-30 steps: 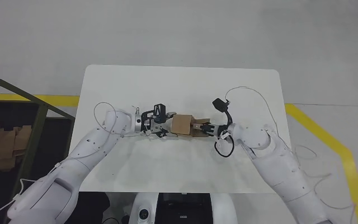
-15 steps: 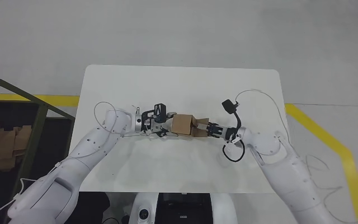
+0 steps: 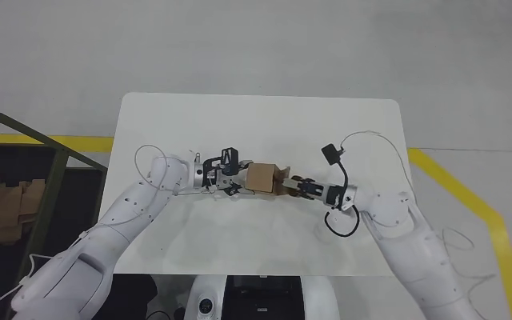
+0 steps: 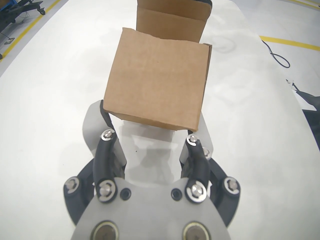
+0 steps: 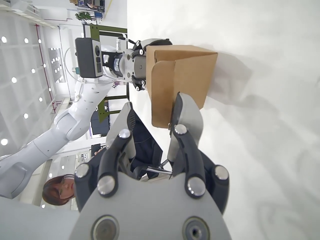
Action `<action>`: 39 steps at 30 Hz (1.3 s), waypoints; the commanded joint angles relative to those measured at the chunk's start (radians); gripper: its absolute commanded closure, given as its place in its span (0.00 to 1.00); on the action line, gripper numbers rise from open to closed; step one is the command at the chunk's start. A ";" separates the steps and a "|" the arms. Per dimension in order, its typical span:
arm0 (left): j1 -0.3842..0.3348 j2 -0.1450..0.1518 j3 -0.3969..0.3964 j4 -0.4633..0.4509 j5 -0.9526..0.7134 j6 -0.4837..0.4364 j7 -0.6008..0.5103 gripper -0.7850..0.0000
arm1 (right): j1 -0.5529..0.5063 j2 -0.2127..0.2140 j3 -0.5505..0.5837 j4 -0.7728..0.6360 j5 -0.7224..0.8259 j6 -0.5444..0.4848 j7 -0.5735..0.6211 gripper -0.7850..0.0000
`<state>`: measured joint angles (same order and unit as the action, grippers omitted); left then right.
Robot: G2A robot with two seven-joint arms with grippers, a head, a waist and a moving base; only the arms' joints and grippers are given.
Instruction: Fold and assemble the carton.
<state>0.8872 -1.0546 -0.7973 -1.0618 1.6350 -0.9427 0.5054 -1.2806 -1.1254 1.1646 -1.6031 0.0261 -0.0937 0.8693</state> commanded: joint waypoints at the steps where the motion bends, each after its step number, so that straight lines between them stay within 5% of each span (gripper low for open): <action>1: 0.000 0.000 0.000 -0.001 0.000 0.001 -0.002 0.33 | 0.007 -0.002 -0.007 0.019 0.028 -0.015 0.007 0.66; 18: 0.002 0.001 -0.003 0.001 0.002 0.003 0.001 0.33 | 0.102 -0.023 -0.080 0.193 0.092 -0.064 0.009 0.88; 39: 0.004 0.002 -0.006 0.000 0.005 0.004 0.007 0.33 | 0.106 -0.017 -0.098 0.136 -0.045 0.054 -0.041 0.84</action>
<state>0.8911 -1.0523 -0.8027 -1.0614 1.6403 -0.9400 0.5113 -1.1753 -1.1427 1.0676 -1.4643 -0.0162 -0.0436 0.8296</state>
